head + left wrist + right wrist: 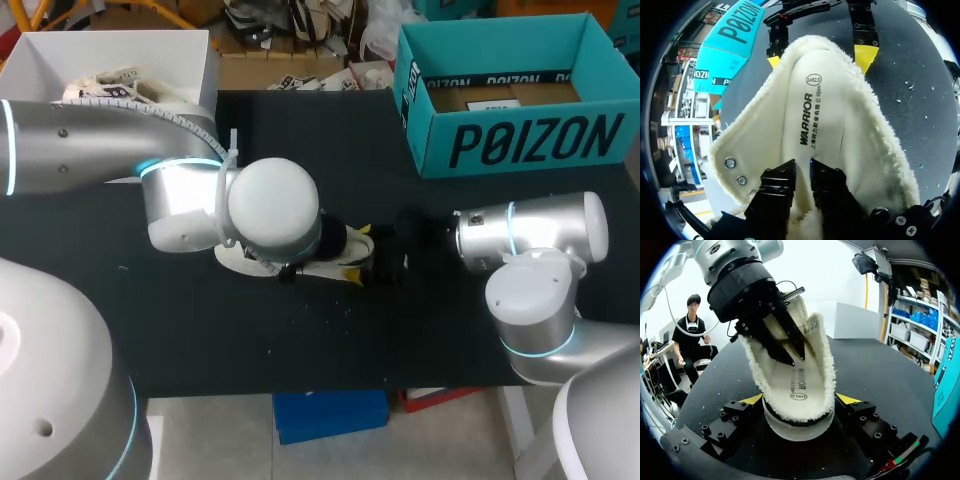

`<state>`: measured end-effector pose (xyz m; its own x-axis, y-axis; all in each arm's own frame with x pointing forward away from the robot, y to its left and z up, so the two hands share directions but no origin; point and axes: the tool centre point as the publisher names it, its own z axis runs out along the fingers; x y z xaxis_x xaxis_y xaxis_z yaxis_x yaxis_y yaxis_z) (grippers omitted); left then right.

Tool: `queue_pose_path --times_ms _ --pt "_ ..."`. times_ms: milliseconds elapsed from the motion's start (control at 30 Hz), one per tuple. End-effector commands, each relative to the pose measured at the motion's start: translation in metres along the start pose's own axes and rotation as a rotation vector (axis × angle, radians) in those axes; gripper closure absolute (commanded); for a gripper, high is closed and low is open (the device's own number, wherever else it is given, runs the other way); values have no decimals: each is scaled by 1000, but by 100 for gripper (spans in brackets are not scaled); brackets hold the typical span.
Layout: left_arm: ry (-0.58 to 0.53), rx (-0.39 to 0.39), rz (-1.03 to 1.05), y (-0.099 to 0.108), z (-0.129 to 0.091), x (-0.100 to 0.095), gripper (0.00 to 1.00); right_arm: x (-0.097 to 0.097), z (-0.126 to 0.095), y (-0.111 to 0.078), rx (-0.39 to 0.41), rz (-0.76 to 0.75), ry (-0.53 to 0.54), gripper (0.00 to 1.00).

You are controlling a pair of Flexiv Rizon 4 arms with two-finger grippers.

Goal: Take the shoe out of the shoebox, open the shoe tongue, remove and reinsert the insole, then place the shoe into the shoebox

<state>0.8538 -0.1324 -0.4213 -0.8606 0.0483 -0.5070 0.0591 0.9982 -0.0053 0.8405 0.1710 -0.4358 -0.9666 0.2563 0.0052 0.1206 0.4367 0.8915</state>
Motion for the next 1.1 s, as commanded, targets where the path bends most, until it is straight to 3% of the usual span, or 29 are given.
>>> queue_pose_path --times_ms 33,633,1100 --pt "32 21 25 1 10 5 100 -1 0 -1 4 2 -1 100" --pt "277 142 100 4 -19 -8 100 -1 0 -1 4 2 -1 100" --pt "302 222 116 -2 -37 -12 100 -1 0 -1 4 2 -1 100"
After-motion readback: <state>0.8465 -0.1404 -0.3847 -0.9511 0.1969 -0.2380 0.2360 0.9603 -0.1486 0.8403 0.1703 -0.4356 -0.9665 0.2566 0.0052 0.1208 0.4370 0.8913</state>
